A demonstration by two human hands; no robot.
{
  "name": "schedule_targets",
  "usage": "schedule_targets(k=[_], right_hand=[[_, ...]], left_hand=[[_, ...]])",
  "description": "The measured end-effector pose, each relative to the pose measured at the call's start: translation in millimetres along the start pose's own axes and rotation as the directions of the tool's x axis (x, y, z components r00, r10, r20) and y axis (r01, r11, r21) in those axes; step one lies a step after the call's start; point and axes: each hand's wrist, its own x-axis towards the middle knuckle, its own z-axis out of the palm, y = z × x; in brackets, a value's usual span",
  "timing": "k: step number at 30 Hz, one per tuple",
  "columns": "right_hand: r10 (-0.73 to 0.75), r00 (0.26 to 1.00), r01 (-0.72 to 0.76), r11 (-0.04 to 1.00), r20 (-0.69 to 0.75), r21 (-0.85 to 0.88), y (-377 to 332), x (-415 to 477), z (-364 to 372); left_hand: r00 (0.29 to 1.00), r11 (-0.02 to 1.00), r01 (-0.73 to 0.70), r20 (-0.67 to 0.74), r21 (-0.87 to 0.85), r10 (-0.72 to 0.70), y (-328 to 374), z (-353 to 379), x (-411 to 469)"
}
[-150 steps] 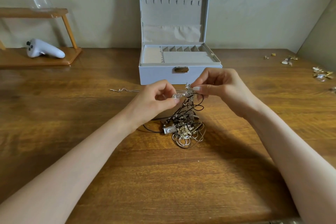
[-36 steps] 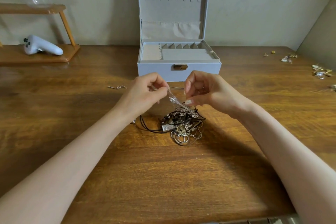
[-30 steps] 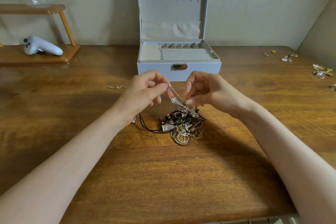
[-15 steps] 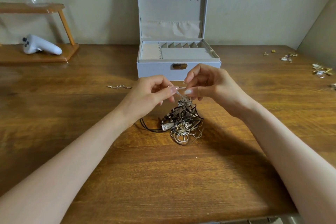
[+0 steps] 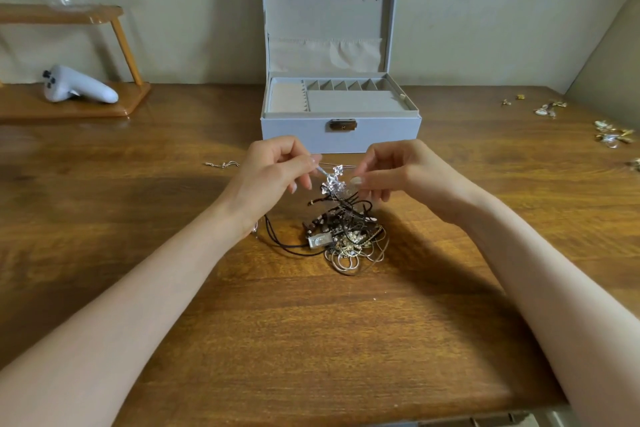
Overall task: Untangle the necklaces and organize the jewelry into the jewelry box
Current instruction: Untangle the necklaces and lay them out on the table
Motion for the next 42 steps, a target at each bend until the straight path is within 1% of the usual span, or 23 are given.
schedule_targets(k=[7, 9, 12, 15, 17, 21, 23, 26, 27, 30, 32, 36, 39, 42], right_hand=[[-0.021, 0.988, 0.023, 1.000, 0.154, -0.012, -0.5, -1.9, 3.5], [-0.030, 0.985, 0.030, 1.000, 0.172, 0.002, -1.1, -2.4, 3.8], [-0.055, 0.987, 0.052, 0.998, 0.154, 0.026, -1.3, -1.5, 3.6], [-0.092, 0.991, 0.089, 0.996, 0.095, 0.031, -2.0, -1.2, 0.4], [-0.101, 0.993, 0.099, 0.994, 0.054, 0.036, -2.8, -1.6, -2.9], [-0.109, 0.994, 0.108, 0.994, 0.025, 0.027, -1.8, -0.9, -5.6], [-0.085, 0.996, 0.086, 0.996, 0.036, -0.012, -0.5, -0.6, -7.0], [-0.042, 0.993, 0.051, 0.995, 0.111, -0.085, -0.4, -2.0, -5.8], [-0.044, 0.994, 0.052, 0.995, 0.104, -0.081, -0.7, -2.4, -4.9], [-0.088, 0.996, 0.088, 0.996, 0.014, -0.010, -2.4, -1.9, -4.7], [-0.101, 0.995, 0.101, 0.995, -0.006, 0.002, -2.9, -1.9, -4.8], [-0.098, 0.993, 0.100, 0.995, 0.061, -0.025, -2.6, -2.1, 1.4], [-0.048, 0.993, 0.053, 0.998, 0.104, -0.044, -1.6, -0.9, 0.8], [0.008, 0.984, 0.006, 0.997, 0.180, -0.081, -3.1, -2.8, -1.9]], left_hand=[[0.998, 1.000, -0.021, 0.056, -0.011, 0.021, -0.1, 1.2, -0.7], [0.998, 1.000, -0.025, 0.060, -0.012, 0.025, -0.6, 0.9, -0.7], [0.998, 1.000, -0.024, 0.064, -0.009, 0.024, -0.6, 1.0, -1.0], [0.998, 1.000, -0.028, 0.055, 0.004, 0.028, 0.4, 0.3, -1.0], [0.999, 1.000, -0.028, 0.046, 0.008, 0.028, 1.0, -0.2, -0.8], [1.000, 1.000, -0.008, 0.006, 0.004, 0.008, -0.7, 0.2, -0.2], [1.000, 1.000, 0.007, -0.023, -0.025, -0.007, -1.8, 0.0, 0.2], [0.999, 0.997, 0.017, -0.035, -0.076, -0.019, -1.6, -0.3, 0.0], [0.999, 0.996, 0.018, -0.032, -0.088, -0.021, -1.1, 0.0, -0.2], [1.000, 0.995, 0.013, -0.025, -0.103, -0.016, -0.2, 1.2, -0.6], [1.000, 0.994, 0.009, -0.026, -0.108, -0.012, -0.4, 1.8, -0.9], [1.000, 0.993, -0.012, -0.025, -0.116, 0.009, -0.6, 2.4, -1.2], [1.000, 0.993, -0.018, -0.026, -0.117, 0.015, -0.9, 3.9, -1.6], [0.999, 0.991, -0.031, -0.033, -0.132, 0.027, -1.6, 4.1, -1.4]])
